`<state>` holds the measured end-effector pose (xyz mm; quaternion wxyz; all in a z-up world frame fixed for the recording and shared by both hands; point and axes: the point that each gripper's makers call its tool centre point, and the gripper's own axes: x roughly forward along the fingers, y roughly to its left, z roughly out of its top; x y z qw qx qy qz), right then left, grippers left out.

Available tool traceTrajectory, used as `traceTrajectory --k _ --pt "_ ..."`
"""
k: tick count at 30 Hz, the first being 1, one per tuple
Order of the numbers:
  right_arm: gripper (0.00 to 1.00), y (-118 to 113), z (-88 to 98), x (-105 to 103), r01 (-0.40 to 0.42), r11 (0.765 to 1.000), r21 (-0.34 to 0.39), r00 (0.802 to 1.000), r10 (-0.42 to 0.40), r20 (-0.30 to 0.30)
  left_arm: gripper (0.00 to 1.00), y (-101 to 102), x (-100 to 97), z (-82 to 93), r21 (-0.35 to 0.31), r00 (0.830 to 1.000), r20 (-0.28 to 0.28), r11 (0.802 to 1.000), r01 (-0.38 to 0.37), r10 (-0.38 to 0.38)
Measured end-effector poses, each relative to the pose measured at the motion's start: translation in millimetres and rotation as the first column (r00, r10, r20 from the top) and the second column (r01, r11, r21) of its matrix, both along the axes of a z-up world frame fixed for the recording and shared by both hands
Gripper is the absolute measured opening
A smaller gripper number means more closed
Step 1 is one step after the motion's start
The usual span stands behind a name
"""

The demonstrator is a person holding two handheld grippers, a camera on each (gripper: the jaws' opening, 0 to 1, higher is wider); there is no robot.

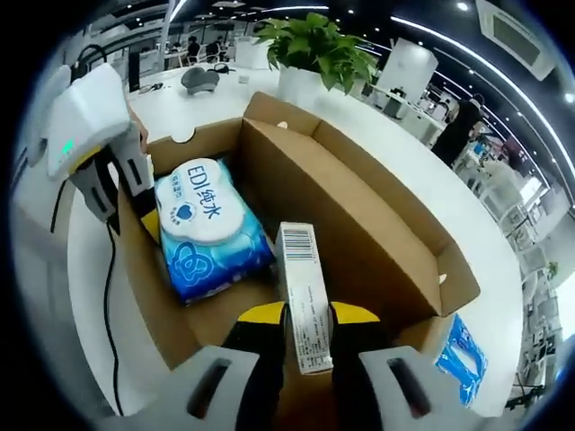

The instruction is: Operate the shoe box by opening the lid, removing the specified soft item, and placing it in the target area until the item is outside and the box remains undamaged.

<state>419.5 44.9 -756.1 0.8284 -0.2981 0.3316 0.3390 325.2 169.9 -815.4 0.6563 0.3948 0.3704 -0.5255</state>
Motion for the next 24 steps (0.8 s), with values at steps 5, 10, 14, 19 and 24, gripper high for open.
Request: traceTrajectory --k 5,10,14,19,24 --pt "0.15 0.2 -0.3 0.6 0.007 1.0 -0.003 1.0 -0.007 -0.003 0.04 0.1 -0.2 -0.2 0.0 1.0 0.0 1.0 0.0 0.0" --pt "0.15 0.4 -0.2 0.1 0.003 1.0 -0.001 1.0 -0.003 -0.004 0.04 0.1 -0.7 0.2 0.0 1.0 0.0 1.0 0.0 0.0" --pt "0.15 1.3 0.5 1.2 -0.019 0.999 -0.032 1.0 0.019 -0.025 0.04 0.2 -0.7 0.0 -0.001 1.0 0.0 1.0 0.0 0.0" --pt "0.21 -1.4 0.7 5.3 0.016 1.0 -0.002 0.995 -0.016 -0.102 0.04 0.2 -0.7 -0.1 -0.001 1.0 0.002 1.0 0.001 -0.001" --pt "0.36 0.5 -10.1 1.4 -0.009 1.0 -0.017 0.977 0.005 -0.211 0.04 0.1 -0.3 0.1 0.0 1.0 -0.003 1.0 -0.004 0.004"
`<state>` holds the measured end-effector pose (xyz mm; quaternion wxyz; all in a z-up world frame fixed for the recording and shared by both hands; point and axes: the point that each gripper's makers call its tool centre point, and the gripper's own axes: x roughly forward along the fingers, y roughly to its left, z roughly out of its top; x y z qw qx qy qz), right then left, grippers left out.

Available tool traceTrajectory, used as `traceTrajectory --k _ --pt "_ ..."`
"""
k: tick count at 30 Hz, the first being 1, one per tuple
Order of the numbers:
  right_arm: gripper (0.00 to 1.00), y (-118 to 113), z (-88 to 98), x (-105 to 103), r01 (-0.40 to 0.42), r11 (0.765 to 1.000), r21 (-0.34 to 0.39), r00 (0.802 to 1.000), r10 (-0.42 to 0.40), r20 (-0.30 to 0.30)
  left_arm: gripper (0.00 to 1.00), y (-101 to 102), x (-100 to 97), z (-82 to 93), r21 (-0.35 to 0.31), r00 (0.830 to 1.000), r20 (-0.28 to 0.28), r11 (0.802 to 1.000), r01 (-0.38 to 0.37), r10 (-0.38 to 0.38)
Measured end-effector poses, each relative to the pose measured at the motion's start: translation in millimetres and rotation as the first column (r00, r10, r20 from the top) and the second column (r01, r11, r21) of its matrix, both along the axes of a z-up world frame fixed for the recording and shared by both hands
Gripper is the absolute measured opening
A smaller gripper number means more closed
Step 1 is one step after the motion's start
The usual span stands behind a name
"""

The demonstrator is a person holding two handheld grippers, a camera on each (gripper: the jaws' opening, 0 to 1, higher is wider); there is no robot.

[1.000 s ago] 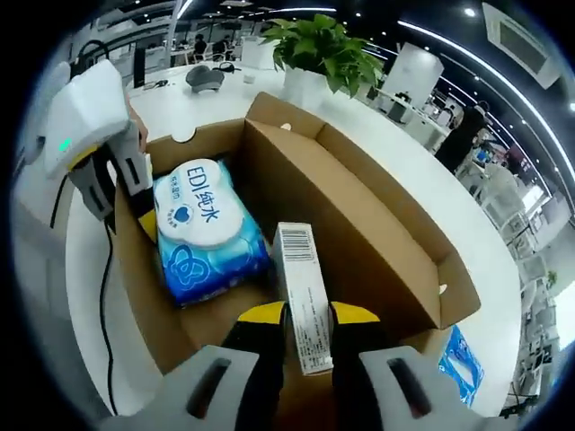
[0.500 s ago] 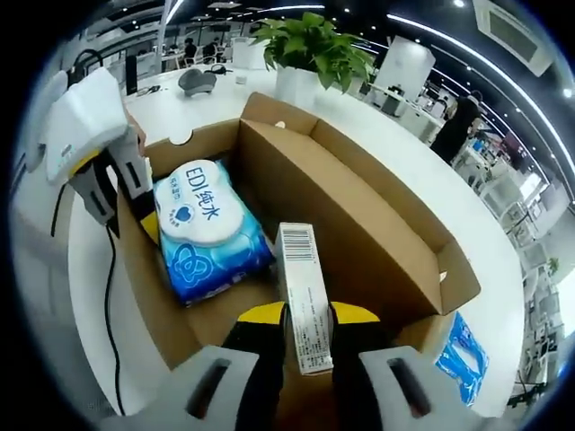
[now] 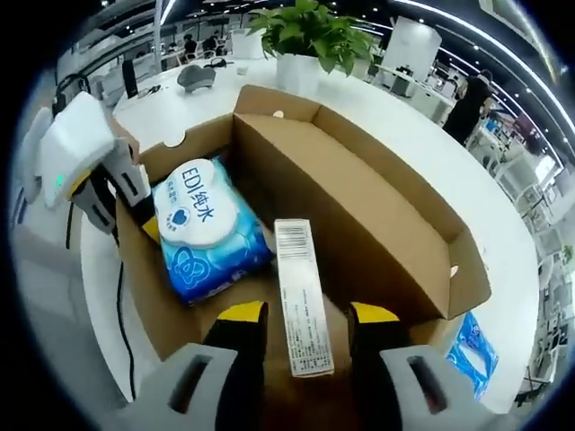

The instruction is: Operate the shoe box by opening the lid, removing the specified soft item, and placing it in the target area until the item is outside and the box remains undamaged.

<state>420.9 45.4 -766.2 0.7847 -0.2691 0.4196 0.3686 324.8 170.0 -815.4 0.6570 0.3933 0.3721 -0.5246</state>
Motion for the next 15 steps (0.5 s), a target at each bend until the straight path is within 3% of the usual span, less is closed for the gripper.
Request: traceTrajectory --k 3,11,15 --pt "0.36 3.8 -8.4 -6.3 -0.019 1.0 -0.017 0.995 0.017 -0.101 0.04 0.1 0.1 -0.2 -0.001 1.0 0.002 1.0 0.002 -0.002" --pt "0.36 7.0 -23.4 -0.1 -0.053 0.991 -0.119 0.969 0.022 -0.246 0.04 0.3 0.4 -0.3 -0.001 1.0 0.003 1.0 0.003 -0.003" --pt "0.36 8.6 -32.3 4.2 -0.06 0.989 -0.135 0.963 0.021 -0.27 0.04 0.3 0.2 0.1 -0.001 1.0 0.004 1.0 0.003 -0.003"
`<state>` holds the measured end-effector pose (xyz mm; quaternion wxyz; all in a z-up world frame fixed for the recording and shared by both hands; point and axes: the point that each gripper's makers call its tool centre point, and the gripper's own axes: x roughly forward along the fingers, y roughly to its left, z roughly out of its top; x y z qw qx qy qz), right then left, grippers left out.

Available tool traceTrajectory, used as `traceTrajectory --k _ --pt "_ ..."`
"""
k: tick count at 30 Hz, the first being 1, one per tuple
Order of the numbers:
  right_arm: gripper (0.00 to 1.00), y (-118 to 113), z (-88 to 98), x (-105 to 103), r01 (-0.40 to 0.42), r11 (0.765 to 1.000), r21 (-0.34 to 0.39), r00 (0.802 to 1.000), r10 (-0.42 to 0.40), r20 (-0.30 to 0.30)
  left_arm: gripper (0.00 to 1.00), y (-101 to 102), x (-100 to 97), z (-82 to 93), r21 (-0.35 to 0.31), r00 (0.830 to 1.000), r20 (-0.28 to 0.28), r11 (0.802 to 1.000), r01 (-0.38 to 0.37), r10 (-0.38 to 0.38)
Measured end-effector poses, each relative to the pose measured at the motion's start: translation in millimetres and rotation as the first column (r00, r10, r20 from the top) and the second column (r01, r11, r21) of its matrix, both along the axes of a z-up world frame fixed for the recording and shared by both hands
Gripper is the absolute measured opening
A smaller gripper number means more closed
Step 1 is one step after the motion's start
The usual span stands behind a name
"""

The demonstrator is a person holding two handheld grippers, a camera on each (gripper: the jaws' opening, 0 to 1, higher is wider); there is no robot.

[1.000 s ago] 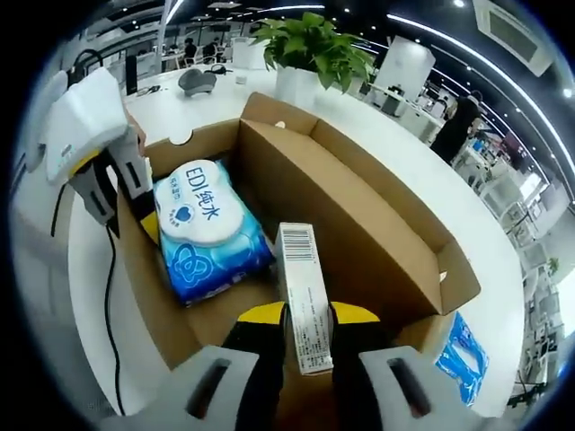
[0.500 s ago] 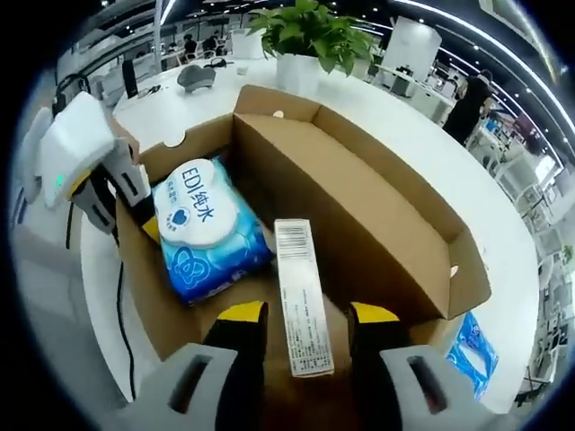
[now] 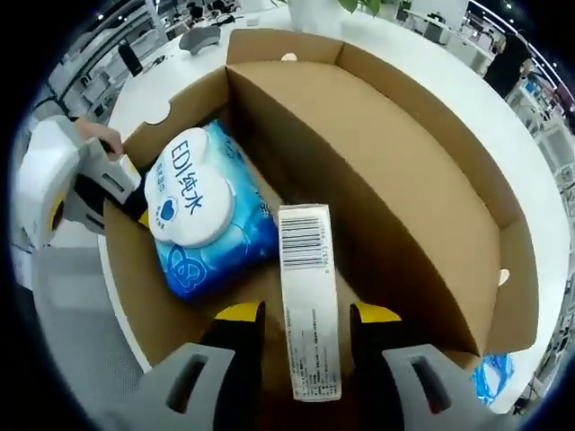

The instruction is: Operate the shoe box by opening the lid, removing the specified soft item, and placing it in the target area until the item is outside and the box remains undamaged.

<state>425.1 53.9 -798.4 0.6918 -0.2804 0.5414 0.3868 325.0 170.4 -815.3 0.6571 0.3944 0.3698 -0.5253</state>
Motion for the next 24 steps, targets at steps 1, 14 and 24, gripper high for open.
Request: traceTrajectory --k 1,14,24 --pt "0.36 0.4 -1.7 0.1 0.003 1.0 -0.002 1.0 -0.003 -0.004 0.04 0.0 0.2 -0.2 0.0 1.0 0.0 1.0 0.0 0.0" --pt "0.29 -0.1 -12.7 1.9 -0.001 0.999 -0.04 1.0 0.001 -0.017 0.04 0.2 1.0 -0.3 -0.001 1.0 0.0 1.0 -0.001 0.001" --pt "0.21 -0.2 -13.6 2.8 -0.021 0.998 -0.058 1.0 0.021 0.003 0.04 0.7 1.7 0.1 0.0 1.0 -0.002 1.0 -0.002 0.002"
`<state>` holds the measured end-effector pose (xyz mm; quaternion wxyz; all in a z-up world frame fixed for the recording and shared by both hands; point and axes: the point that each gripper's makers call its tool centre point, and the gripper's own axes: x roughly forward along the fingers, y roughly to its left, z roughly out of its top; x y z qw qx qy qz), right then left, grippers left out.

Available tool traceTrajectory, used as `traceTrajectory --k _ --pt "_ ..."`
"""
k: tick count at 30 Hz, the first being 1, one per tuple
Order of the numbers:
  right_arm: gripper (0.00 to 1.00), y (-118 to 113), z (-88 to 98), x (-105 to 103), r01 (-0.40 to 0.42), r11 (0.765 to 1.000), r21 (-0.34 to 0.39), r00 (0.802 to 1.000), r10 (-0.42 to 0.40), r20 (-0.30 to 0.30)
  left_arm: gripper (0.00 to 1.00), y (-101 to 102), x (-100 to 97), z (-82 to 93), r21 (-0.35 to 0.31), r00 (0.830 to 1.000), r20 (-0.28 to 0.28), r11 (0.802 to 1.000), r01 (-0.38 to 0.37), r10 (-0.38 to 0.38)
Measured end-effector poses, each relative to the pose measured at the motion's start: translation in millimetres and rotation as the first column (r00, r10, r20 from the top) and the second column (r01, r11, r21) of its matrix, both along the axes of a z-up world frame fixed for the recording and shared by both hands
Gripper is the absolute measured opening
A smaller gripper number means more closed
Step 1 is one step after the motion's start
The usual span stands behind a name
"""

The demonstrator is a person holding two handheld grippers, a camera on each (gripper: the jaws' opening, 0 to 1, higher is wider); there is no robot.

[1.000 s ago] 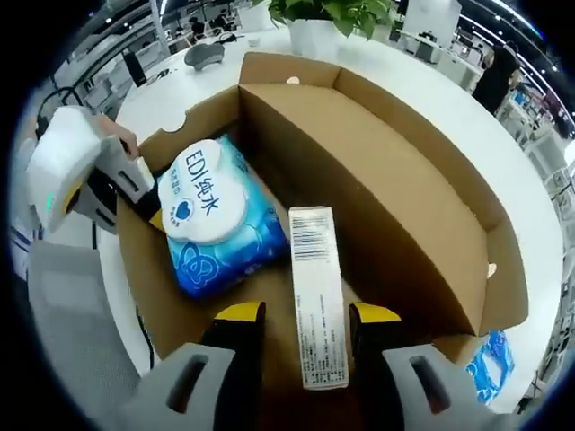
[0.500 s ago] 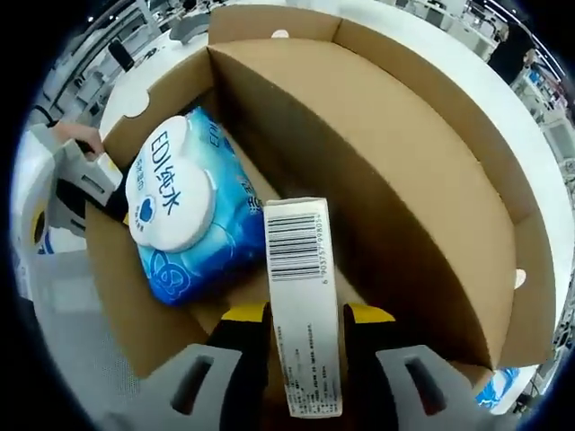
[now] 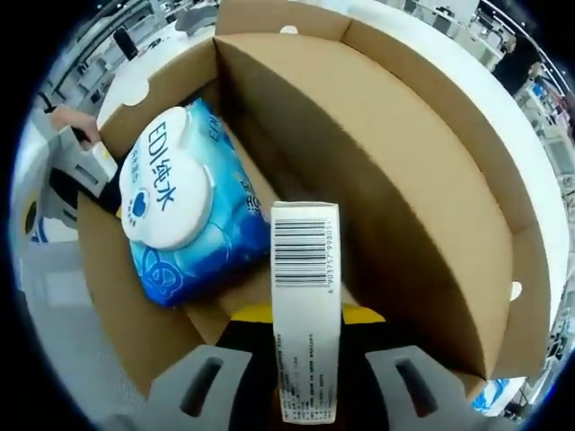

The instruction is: Operate the shoe box by opening the lid, removing the specified soft item, and placing it in the target area until the item is outside and the box remains undamaged.

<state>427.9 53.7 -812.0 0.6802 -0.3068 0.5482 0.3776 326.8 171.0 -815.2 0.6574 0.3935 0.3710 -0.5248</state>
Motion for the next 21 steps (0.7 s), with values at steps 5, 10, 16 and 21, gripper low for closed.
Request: traceTrajectory --k 5,10,16,21 --pt "0.2 -1.9 1.7 -0.4 0.049 0.999 0.009 0.999 -0.049 -0.004 0.04 -0.1 -0.1 -0.1 -0.001 1.0 0.002 1.0 0.001 -0.001" --pt "0.2 -1.8 9.8 -0.1 0.1 0.994 0.041 0.995 -0.1 -0.004 0.04 0.0 0.0 0.2 -0.001 1.0 0.003 1.0 0.002 -0.002" --pt "0.2 -2.3 18.8 -2.4 0.139 0.988 0.069 0.99 -0.139 -0.01 0.04 -0.1 -0.4 0.1 -0.001 1.0 0.004 1.0 0.004 -0.004" --pt "0.2 -7.7 21.4 -6.0 0.143 0.988 0.062 0.99 -0.143 -0.004 0.04 -0.5 -1.4 0.6 0.0 1.0 0.003 1.0 0.004 -0.004"
